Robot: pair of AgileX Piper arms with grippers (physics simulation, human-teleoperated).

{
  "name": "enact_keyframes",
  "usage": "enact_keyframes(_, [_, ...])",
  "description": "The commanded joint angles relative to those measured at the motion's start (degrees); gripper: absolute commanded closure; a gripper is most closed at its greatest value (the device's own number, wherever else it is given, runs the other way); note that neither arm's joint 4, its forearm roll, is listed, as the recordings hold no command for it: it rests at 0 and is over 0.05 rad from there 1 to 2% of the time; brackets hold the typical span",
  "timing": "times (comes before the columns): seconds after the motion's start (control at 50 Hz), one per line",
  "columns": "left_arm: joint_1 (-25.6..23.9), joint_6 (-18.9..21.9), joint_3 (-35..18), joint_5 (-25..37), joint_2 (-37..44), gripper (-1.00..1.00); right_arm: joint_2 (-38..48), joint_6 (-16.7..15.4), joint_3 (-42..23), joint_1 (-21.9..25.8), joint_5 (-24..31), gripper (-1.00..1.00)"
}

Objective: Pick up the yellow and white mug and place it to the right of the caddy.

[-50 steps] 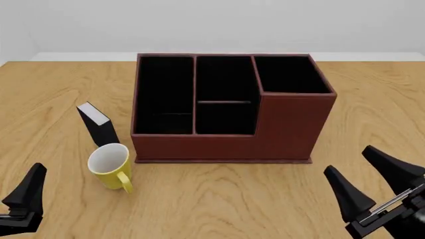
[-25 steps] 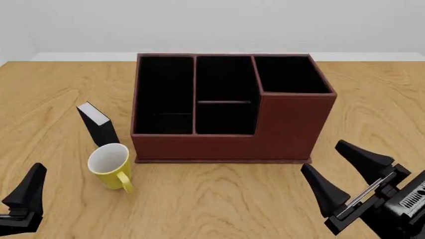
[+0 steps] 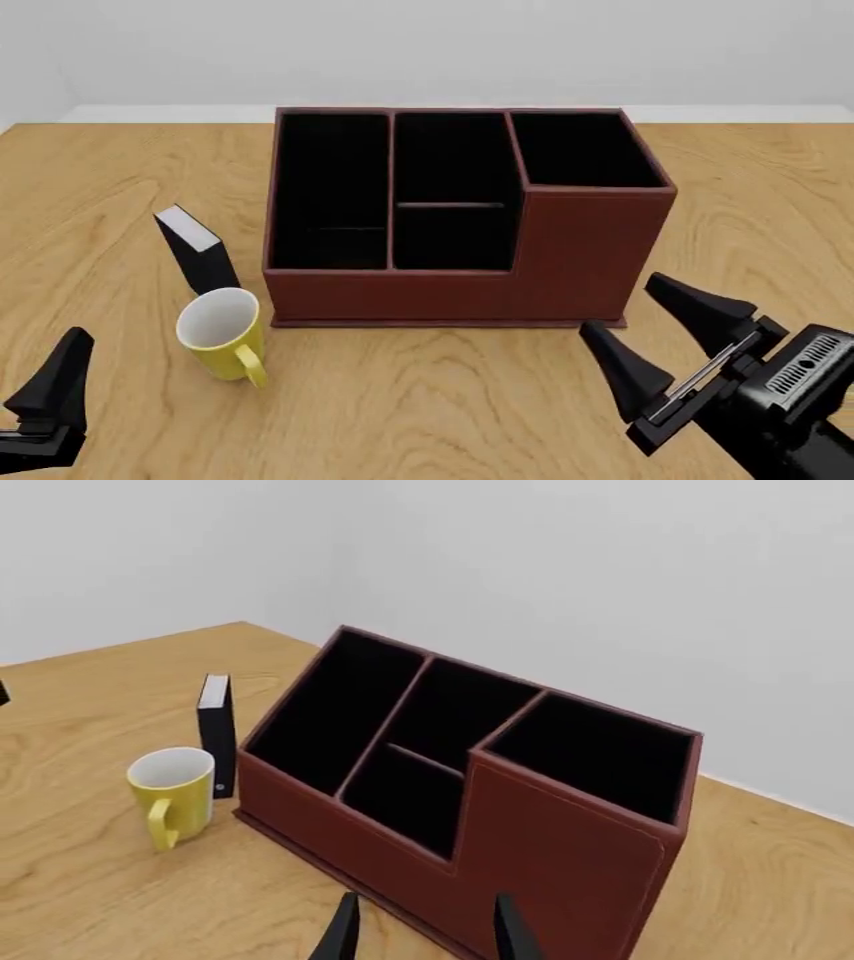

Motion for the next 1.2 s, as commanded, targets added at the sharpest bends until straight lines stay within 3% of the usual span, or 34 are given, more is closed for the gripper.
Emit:
enact_keyframes(0.02, [0.00, 0.00, 0.00, 0.00, 0.00, -1.00, 4.62, 0.04, -0.29, 1.16, -4.16, -1.00])
enact_keyframes(0.62, [0.00, 0.00, 0.00, 0.00, 0.00, -1.00, 17.96, -0.80, -3.42, 7.37, -13.13, -1.00])
enact_keyframes(0.74, [0.00, 0.00, 0.00, 0.00, 0.00, -1.00, 18.26, -0.11, -4.63, 7.54, -12.37, -1.00])
enact_keyframes(1.2, [0.00, 0.00, 0.00, 0.00, 0.00, -1.00, 27.71, -0.45, -8.02, 11.40, -17.96, -1.00])
